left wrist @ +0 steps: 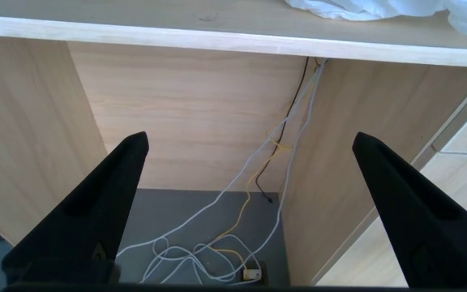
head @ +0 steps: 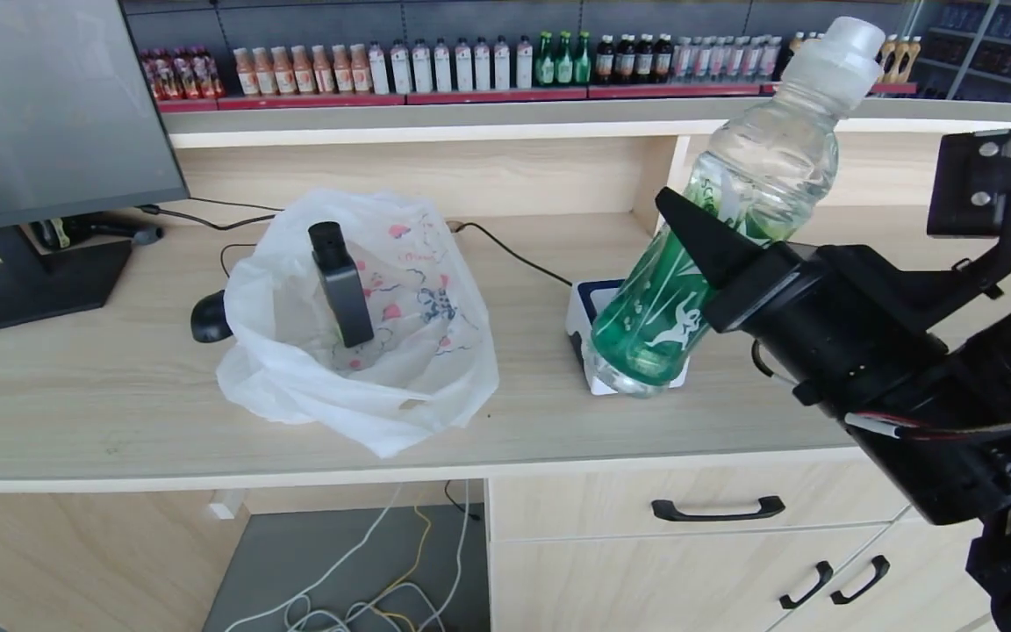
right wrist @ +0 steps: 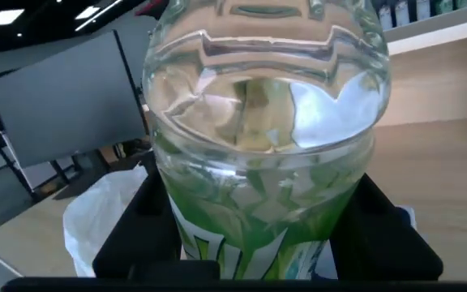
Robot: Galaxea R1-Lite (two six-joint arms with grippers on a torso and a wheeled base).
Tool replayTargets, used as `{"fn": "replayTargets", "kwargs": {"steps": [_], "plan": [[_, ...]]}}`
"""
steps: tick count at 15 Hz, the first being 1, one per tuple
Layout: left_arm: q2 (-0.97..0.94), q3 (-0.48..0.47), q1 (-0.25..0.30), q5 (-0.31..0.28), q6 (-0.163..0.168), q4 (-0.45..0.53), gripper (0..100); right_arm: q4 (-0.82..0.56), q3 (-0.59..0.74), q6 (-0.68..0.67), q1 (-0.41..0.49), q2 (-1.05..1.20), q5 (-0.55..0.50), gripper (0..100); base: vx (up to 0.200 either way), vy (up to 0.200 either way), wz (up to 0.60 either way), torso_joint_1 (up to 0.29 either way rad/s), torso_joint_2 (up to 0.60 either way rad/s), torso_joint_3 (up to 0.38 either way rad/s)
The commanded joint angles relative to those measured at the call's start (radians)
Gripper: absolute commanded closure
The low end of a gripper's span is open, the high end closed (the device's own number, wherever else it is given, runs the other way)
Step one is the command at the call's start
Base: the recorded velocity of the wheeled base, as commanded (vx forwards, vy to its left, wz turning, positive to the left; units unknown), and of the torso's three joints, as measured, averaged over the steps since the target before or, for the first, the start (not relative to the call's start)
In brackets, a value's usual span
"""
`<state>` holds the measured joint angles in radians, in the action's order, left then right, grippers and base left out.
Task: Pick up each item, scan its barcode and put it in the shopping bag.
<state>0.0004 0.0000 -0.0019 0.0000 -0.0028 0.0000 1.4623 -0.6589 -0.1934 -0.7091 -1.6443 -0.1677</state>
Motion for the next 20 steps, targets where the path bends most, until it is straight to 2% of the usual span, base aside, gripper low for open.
{"fn": "replayTargets", "kwargs": {"steps": [1,3,6,8,10,12,20], "plan": [[0.000,0.000,0.002,0.000,0.000,0.000,0,-0.007,-0.096,-0.080,-0.035,-0.078,-0.003,100,0.000,0.000,0.00,0.000,0.00,0.000],[0.000,0.000,0.002,0.000,0.000,0.000,0,-0.007,-0.166,-0.196,-0.032,-0.131,-0.009,100,0.000,0.000,0.00,0.000,0.00,0.000],[0.000,0.000,0.000,0.000,0.000,0.000,0,-0.008,-0.195,-0.316,-0.023,-0.163,-0.012,100,0.000,0.000,0.00,0.000,0.00,0.000],[0.000,0.000,0.002,0.000,0.000,0.000,0,-0.008,-0.220,-0.501,-0.019,-0.177,-0.049,100,0.000,0.000,0.00,0.000,0.00,0.000],[0.000,0.000,0.002,0.000,0.000,0.000,0,-0.031,-0.274,-0.612,0.023,-0.195,-0.105,100,0.000,0.000,0.00,0.000,0.00,0.000],[0.000,0.000,0.000,0.000,0.000,0.000,0,-0.034,-0.298,-0.707,0.063,-0.204,-0.108,100,0.000,0.000,0.00,0.000,0.00,0.000],[0.000,0.000,0.002,0.000,0.000,0.000,0,-0.002,-0.309,-0.920,0.152,-0.262,-0.154,100,0.000,0.000,0.00,0.000,0.00,0.000]]}}
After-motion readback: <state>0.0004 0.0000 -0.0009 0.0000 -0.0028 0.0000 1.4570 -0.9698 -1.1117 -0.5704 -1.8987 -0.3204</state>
